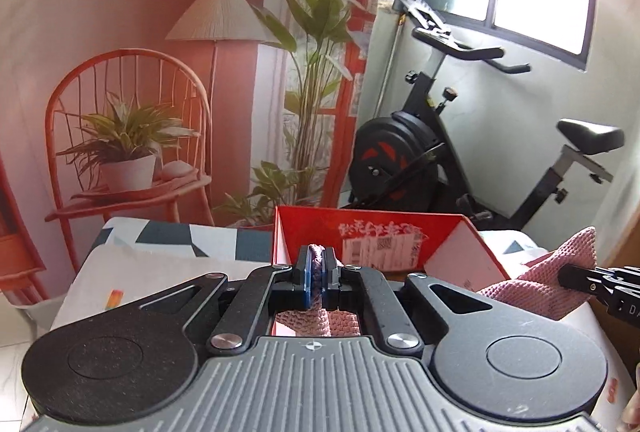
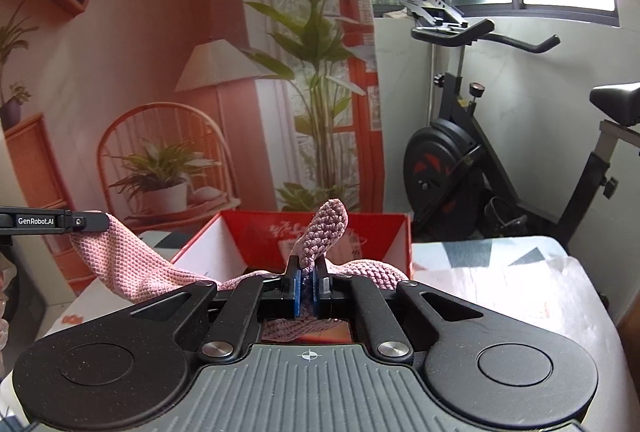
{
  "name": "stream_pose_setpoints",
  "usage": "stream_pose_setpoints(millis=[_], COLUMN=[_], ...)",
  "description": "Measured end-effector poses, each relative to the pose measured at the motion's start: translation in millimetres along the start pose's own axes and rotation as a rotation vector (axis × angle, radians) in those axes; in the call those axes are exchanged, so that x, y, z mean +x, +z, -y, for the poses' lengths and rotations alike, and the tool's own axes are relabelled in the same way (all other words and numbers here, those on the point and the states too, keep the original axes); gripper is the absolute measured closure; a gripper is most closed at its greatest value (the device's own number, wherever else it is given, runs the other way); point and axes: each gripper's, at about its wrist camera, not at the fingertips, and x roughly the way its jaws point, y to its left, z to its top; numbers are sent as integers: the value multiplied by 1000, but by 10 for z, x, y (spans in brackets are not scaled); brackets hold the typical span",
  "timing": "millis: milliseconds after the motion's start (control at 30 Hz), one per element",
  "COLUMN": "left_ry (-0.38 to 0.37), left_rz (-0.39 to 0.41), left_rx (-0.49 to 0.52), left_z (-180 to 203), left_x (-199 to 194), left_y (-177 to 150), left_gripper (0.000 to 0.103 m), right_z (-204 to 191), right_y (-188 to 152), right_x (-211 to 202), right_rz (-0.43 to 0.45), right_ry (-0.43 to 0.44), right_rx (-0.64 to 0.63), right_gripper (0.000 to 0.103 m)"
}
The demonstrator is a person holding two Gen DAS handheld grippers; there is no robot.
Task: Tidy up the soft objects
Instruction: 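Carry the pink cloth with the left tool into the red box and release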
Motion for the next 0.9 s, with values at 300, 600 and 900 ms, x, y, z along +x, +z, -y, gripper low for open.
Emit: stream_pose_setpoints(millis=[300,600,900], left_ry=[-10,-40,-32], left_rz=[-169,-291,-388], left_rx=[27,60,55], left_z=[107,164,125], left_x=[745,1213,1420], left_y=[85,-174,-390], left_gripper=[97,97,97], right_z=[95,118,97], right_y=[112,-129,-302], right_x=[770,1366,1575], right_rz=[-113,-314,-385], right_ry=[-5,-46,-46], right_rx=[-99,-85,-58], right_gripper=[98,98,98])
